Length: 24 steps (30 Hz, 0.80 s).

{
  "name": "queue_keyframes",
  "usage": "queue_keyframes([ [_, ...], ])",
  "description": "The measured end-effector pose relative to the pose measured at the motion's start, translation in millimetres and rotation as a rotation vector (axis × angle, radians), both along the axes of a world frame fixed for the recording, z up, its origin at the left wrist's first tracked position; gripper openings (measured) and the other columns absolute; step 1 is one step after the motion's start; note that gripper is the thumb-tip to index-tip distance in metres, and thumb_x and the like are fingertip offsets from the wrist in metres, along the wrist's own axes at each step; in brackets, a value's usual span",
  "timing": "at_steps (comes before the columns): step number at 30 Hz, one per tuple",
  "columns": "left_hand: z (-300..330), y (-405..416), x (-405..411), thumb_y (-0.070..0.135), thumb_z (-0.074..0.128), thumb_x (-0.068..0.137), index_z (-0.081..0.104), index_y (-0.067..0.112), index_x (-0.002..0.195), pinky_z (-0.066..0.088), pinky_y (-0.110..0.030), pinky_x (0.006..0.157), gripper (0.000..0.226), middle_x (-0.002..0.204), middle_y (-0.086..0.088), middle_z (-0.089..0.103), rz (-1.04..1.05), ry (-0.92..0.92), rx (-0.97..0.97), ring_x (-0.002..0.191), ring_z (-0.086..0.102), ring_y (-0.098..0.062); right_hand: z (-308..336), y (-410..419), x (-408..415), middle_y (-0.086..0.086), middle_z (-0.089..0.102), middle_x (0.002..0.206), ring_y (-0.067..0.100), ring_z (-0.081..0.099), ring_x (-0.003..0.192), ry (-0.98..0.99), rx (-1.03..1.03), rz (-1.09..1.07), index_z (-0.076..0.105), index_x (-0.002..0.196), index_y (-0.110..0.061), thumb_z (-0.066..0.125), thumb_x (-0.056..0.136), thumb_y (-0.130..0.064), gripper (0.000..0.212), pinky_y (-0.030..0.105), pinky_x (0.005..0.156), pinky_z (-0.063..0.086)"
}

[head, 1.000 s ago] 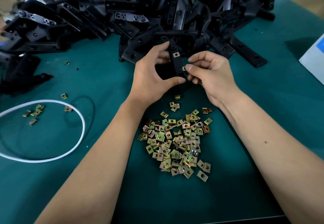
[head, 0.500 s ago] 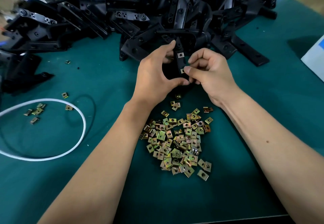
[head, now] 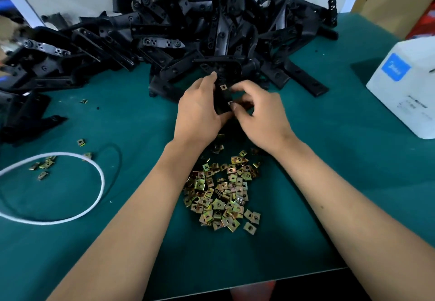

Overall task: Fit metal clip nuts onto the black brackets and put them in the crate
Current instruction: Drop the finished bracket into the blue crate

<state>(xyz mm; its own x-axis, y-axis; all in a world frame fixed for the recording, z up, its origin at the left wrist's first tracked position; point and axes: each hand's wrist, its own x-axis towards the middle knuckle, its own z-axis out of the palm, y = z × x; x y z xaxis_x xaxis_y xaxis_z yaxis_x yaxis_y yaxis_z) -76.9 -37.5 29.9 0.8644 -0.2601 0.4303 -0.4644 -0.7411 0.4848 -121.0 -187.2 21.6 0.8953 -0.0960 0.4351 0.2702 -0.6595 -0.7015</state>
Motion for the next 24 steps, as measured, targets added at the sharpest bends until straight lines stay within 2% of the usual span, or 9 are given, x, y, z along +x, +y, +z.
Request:
queue_keyframes([
  [2,8.9,-13.1,-11.0,0.026,0.088,0.078,0.044,0.005,0.152,0.049,-0.038,0.106,0.089,0.136,-0.010,0.061,-0.050,0.000,0.008,0.125,0.059,-0.028,4.9,-9.8,-9.5,-0.010,0.074,0.105,0.005,0.069,0.098,0.037,0.074,-0.029,0.065,0.123,-0.022,0.069,0.096,-0.019,0.028,0.026,0.089,0.055],
  [5,25.3,-51.2,-34.6,0.019,0.085,0.078,0.044,0.004,0.152,0.050,-0.041,0.103,0.087,0.136,-0.012,0.061,-0.182,-0.050,0.020,0.123,0.059,-0.031,18.4,-37.3,-29.5,-0.011,0.073,0.107,0.005,0.068,0.103,0.030,0.220,-0.128,0.062,0.124,-0.020,0.075,0.092,-0.019,0.035,0.016,0.090,0.051],
  [7,36.1,-84.5,-52.7,0.016,0.082,0.076,0.045,0.001,0.151,0.050,-0.044,0.098,0.085,0.133,-0.016,0.062,-0.296,-0.102,0.039,0.118,0.061,-0.035,29.4,-62.3,-46.1,-0.011,0.072,0.099,0.007,0.069,0.097,0.011,0.294,-0.227,0.060,0.124,-0.020,0.077,0.088,-0.017,0.039,0.023,0.092,0.052],
  [9,46.9,-126.1,-74.8,0.014,0.080,0.076,0.042,0.001,0.153,0.049,-0.046,0.095,0.086,0.130,-0.017,0.061,-0.410,-0.151,0.078,0.113,0.061,-0.037,38.1,-96.2,-74.6,-0.008,0.073,0.087,0.010,0.069,0.084,-0.025,0.415,-0.316,0.059,0.118,-0.023,0.074,0.089,-0.014,0.034,0.038,0.090,0.056],
  [10,51.9,-149.1,-89.1,0.014,0.078,0.078,0.038,0.001,0.155,0.047,-0.046,0.096,0.088,0.131,-0.016,0.060,-0.475,-0.157,0.105,0.114,0.060,-0.037,41.2,-115.3,-94.4,-0.005,0.074,0.085,0.011,0.069,0.081,-0.065,0.470,-0.355,0.059,0.117,-0.023,0.072,0.089,-0.013,0.032,0.040,0.087,0.058],
  [14,66.5,-237.8,-161.1,0.017,0.071,0.084,0.028,0.005,0.159,0.042,-0.043,0.104,0.087,0.142,-0.013,0.053,-0.800,-0.215,0.195,0.126,0.054,-0.034,39.0,-188.5,-195.7,-0.006,0.077,0.082,0.007,0.069,0.075,-0.344,0.634,-0.549,0.064,0.114,-0.017,0.066,0.087,-0.006,0.029,0.026,0.073,0.054],
  [18,48.4,-303.0,-245.9,0.021,0.068,0.086,0.040,0.010,0.152,0.048,-0.041,0.097,0.073,0.130,-0.007,0.059,-1.002,-0.363,0.214,0.115,0.063,-0.027,12.0,-238.5,-288.5,-0.011,0.076,0.085,0.004,0.066,0.080,-0.485,0.753,-0.784,0.065,0.109,-0.018,0.060,0.089,0.006,0.032,0.021,0.077,0.052],
  [21,7.7,-341.2,-310.1,0.017,0.069,0.085,0.050,0.012,0.143,0.052,-0.043,0.089,0.060,0.124,-0.010,0.060,-1.185,-0.171,0.248,0.108,0.065,-0.031,-36.5,-271.8,-359.4,-0.006,0.075,0.085,0.007,0.064,0.077,-0.359,0.750,-1.010,0.065,0.107,-0.016,0.056,0.090,0.014,0.035,0.021,0.074,0.051],
  [24,-48.7,-355.5,-331.1,0.019,0.073,0.085,0.062,0.011,0.127,0.050,-0.044,0.096,0.044,0.122,-0.013,0.060,-1.290,0.217,0.354,0.113,0.061,-0.034,-108.8,-283.6,-402.4,0.017,0.069,0.091,0.023,0.062,0.081,-0.015,0.728,-1.153,0.068,0.106,-0.008,0.058,0.092,0.012,0.027,0.039,0.080,0.053],
])
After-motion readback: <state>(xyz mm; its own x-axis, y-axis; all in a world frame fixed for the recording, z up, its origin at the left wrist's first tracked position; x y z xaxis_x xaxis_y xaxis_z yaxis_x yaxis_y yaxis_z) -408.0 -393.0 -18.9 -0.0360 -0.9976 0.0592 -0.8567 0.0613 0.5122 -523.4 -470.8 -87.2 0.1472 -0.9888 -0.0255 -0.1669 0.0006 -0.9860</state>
